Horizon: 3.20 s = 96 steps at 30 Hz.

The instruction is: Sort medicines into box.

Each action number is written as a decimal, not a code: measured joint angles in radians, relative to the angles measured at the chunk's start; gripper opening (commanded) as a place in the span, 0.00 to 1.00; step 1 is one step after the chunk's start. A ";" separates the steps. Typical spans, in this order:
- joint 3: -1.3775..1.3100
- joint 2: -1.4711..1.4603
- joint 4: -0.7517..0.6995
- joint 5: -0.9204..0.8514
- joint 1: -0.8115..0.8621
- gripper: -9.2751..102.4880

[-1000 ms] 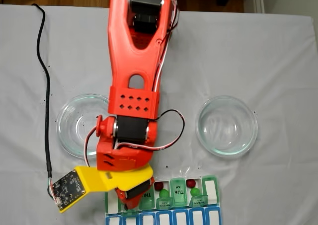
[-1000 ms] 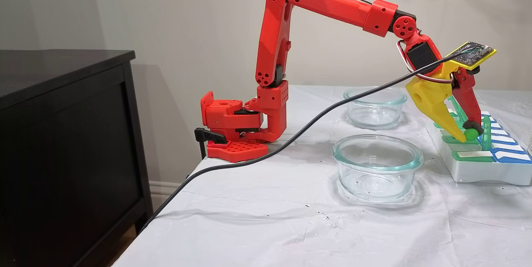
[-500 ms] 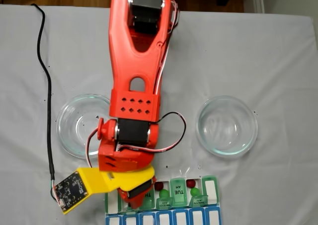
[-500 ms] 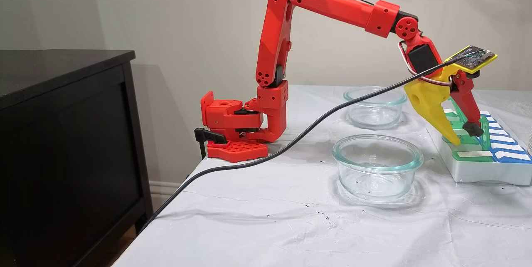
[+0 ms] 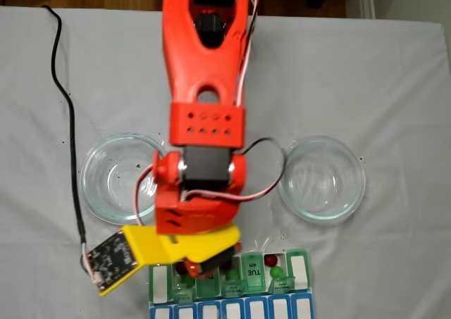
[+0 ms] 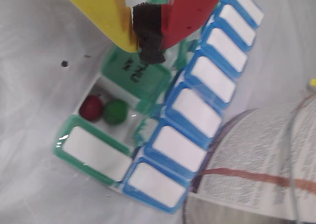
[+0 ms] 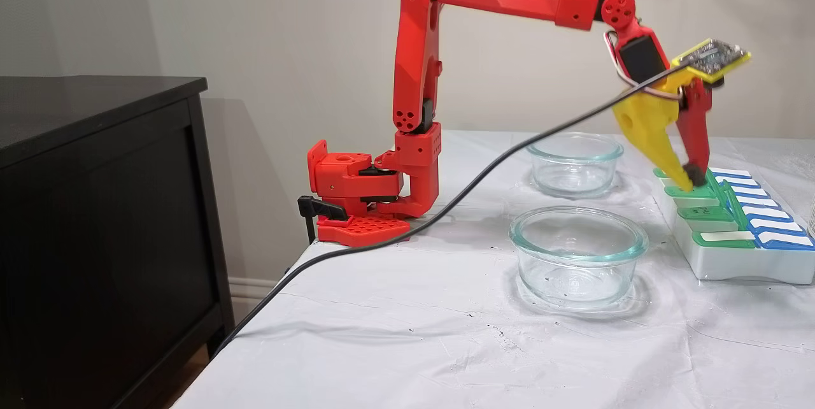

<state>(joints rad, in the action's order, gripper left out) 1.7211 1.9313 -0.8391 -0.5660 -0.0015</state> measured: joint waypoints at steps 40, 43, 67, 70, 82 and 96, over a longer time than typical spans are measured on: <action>0.219 -0.032 0.469 0.173 -0.264 0.08; 0.218 -0.058 0.479 0.173 -0.264 0.08; 0.049 -0.195 0.087 0.230 -0.264 0.08; 0.034 -0.212 0.071 0.227 -0.273 0.08; -0.003 -0.285 0.028 0.187 -0.284 0.08; 0.066 -0.063 0.256 0.173 -0.114 0.08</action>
<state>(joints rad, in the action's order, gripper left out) 1.7871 1.8684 -0.5829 -0.3927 -0.1150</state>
